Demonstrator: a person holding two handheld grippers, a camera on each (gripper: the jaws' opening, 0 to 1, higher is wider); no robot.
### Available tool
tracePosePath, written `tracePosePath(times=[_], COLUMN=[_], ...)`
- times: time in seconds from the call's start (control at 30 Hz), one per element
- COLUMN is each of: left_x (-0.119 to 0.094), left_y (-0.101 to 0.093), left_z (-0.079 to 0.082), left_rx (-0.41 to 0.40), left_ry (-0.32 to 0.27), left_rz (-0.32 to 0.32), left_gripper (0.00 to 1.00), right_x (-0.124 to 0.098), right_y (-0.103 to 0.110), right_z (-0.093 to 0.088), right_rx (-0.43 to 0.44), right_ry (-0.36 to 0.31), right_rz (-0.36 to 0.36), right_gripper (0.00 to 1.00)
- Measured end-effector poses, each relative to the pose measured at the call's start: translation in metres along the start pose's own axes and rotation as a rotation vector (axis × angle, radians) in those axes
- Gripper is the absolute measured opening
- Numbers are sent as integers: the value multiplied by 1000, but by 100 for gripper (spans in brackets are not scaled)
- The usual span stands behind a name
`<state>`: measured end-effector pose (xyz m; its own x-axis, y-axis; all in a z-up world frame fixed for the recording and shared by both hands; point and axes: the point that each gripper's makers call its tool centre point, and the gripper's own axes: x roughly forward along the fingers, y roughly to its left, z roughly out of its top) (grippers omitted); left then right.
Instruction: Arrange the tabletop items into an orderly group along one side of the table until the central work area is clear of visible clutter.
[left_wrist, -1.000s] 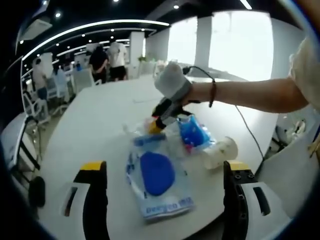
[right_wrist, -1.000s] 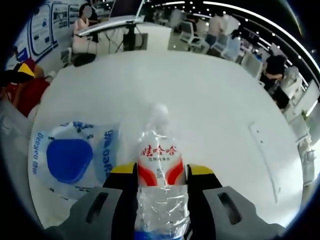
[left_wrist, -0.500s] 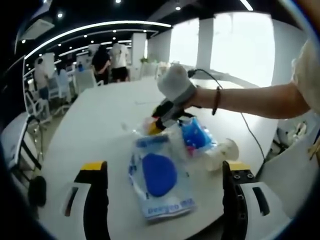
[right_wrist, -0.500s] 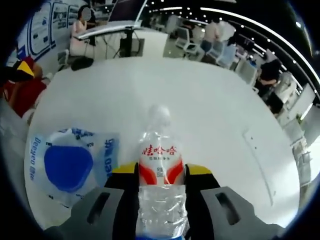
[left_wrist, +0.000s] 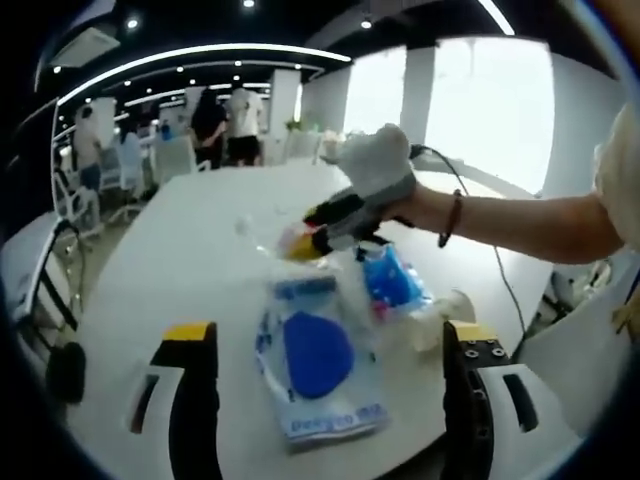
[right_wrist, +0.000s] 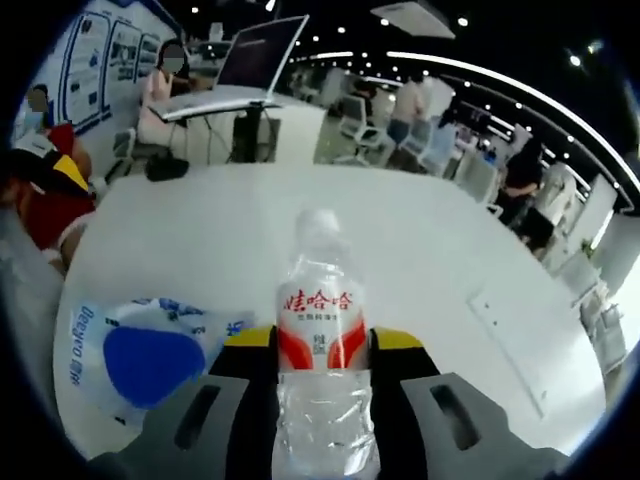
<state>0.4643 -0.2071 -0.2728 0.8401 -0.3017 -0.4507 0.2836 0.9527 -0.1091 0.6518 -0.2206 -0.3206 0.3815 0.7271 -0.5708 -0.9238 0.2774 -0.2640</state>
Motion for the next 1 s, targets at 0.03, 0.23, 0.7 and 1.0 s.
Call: tracePosePath(times=[0.03,0.23,0.7,1.0], left_x=[0,-1,5,6], left_y=[2,5,11,6], left_z=[0,3,61,94], left_rx=[-6,-101,-427,-598], left_ry=[-1,-29,-250,-400], left_rz=[6,-14,-119,-182], left_gripper=[90,89,85,85], right_x=[-3,-22,-70,-95], right_y=[0,1,24,44], right_z=[3,21,57,83], right_rx=[4,14,-3,-27], right_ry=[-12,-90,-222,-303], right_rz=[-4,-21,-8,7], right_gripper=[33,33,33,33])
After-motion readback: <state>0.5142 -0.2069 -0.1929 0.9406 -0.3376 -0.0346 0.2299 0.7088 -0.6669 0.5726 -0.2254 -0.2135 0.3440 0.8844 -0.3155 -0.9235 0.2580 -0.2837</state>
